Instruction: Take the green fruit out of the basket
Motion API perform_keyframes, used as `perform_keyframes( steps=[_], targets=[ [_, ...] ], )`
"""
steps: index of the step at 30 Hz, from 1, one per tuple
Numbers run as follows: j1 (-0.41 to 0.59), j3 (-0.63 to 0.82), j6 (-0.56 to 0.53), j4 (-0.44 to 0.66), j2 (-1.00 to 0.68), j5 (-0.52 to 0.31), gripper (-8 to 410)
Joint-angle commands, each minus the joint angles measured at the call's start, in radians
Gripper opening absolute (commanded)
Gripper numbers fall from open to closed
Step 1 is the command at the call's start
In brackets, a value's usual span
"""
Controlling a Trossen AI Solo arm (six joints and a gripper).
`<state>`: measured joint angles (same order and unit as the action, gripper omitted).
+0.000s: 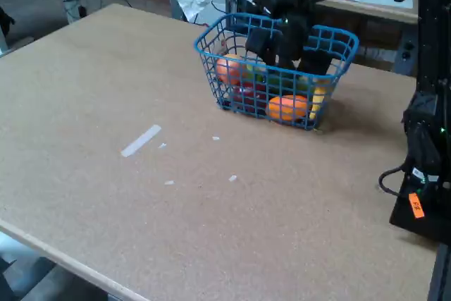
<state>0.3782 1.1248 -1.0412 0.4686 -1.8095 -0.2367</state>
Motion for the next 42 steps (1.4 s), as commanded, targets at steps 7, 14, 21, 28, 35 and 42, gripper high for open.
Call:
perform_keyframes(
  steps=[7, 14, 21, 28, 35, 42],
  targets=[
    [0.000, 0.001, 0.029, -0.002, 0.091, -0.009, 209],
    [0.000, 0.001, 0.077, -0.002, 0.171, -0.018, 209],
    [0.000, 0.001, 0.077, -0.001, 0.250, -0.032, 209],
    [0.000, 0.068, 0.042, 0.108, 0.292, -0.031, 209],
    [-0.001, 0.281, 0.033, 0.394, 0.290, -0.004, 209],
    [-0.021, 0.386, 0.065, 0.483, 0.290, 0.092, 209]
  ],
)
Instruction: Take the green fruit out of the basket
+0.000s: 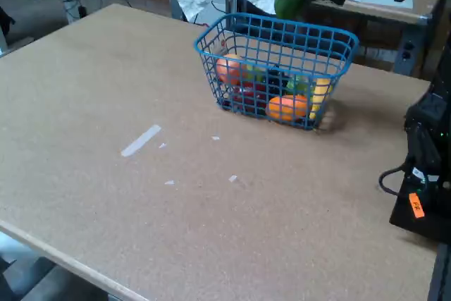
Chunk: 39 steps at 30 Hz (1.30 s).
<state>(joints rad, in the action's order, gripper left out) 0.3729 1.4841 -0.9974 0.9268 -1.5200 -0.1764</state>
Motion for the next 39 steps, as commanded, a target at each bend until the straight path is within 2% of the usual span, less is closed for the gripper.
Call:
perform_keyframes(
  steps=[1, 9, 28, 31, 39],
  targets=[
    [-0.023, 0.030, 0.034, 0.029, 0.000, 0.034, 209],
    [-0.116, 0.030, 0.175, 0.039, -0.006, 0.040, 209],
    [-0.396, 0.029, 0.428, -0.040, -0.026, 0.040, 209],
    [-0.432, 0.029, 0.449, -0.044, -0.053, 0.039, 209],
    [-0.509, 0.029, 0.425, -0.047, -0.126, 0.040, 209]
  ],
)
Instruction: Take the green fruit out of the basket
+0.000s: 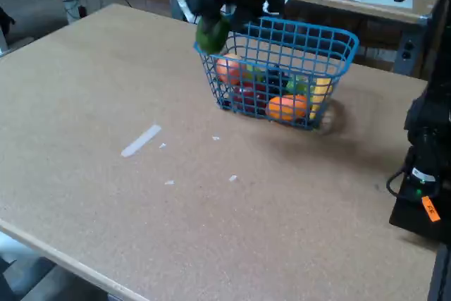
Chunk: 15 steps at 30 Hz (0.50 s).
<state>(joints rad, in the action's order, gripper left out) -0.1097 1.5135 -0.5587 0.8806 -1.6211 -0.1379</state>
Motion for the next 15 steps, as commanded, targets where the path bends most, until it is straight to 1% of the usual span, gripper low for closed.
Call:
perform_keyframes(
  steps=[1, 7, 15],
  targets=[
    [-0.036, 0.000, -0.014, 0.001, -0.033, 0.002, 209],
    [-0.087, -0.001, -0.051, 0.014, -0.087, 0.001, 209],
    [-0.138, -0.001, -0.104, 0.072, -0.150, 0.002, 209]
  ],
)
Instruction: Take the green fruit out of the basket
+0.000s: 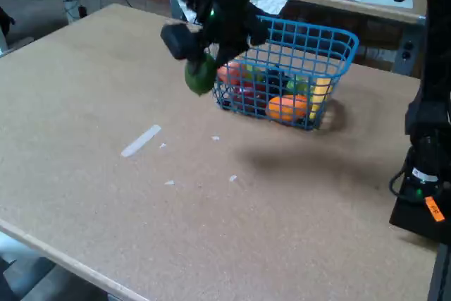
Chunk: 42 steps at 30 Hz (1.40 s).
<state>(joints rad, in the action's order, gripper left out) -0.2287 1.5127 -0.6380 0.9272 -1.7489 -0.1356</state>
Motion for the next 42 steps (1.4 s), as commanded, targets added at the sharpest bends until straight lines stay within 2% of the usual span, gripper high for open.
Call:
perform_keyframes(
  steps=[1, 7, 11, 27, 33, 42],
  targets=[
    [-0.025, 0.000, -0.034, 0.036, -0.025, -0.001, 209],
    [-0.056, -0.001, -0.085, 0.098, -0.042, -0.001, 209],
    [-0.069, -0.032, -0.104, 0.098, -0.039, -0.002, 209],
    [-0.100, -0.310, -0.146, -0.124, -0.018, 0.008, 209],
    [-0.103, -0.360, -0.146, -0.163, -0.018, 0.052, 209],
    [-0.118, -0.395, -0.179, -0.156, -0.018, 0.089, 209]
  ],
)
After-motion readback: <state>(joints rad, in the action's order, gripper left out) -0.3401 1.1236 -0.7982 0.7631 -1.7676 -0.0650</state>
